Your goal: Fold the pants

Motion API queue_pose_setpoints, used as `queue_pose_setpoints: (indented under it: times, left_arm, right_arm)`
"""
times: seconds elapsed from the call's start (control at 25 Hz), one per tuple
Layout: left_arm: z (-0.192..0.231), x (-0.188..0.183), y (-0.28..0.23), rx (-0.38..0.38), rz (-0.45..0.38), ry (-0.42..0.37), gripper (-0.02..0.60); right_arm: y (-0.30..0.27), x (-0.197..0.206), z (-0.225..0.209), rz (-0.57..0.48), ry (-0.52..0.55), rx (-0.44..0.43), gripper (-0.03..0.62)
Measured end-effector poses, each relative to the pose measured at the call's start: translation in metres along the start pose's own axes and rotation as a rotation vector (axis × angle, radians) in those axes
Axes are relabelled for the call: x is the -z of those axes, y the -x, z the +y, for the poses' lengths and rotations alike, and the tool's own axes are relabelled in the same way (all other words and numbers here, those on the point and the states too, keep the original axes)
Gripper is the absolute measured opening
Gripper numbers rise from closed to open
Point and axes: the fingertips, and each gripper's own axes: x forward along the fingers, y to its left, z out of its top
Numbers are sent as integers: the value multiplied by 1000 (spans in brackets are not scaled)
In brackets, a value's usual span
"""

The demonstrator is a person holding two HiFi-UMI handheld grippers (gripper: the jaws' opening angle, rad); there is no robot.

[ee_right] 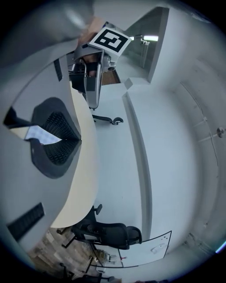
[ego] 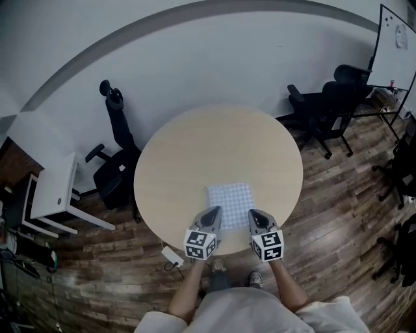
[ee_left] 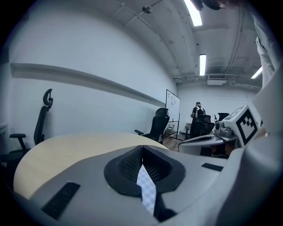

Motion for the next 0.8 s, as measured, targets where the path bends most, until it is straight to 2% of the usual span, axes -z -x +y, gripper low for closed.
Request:
queue_pose_setpoints:
  times: [0.12, 0.44, 0.8]
  left_arm:
    - [-22, 17, 17, -59, 16, 9, 32]
    - [-52, 42, 70, -149, 47, 58, 32]
    - [-91, 51, 130, -158, -7, 56, 31]
  right_arm:
    - [22, 10, -2, 15, 45, -28, 28]
    - [66, 22, 8, 7, -23, -72, 28]
    - [127, 41, 38, 12, -40, -46, 26]
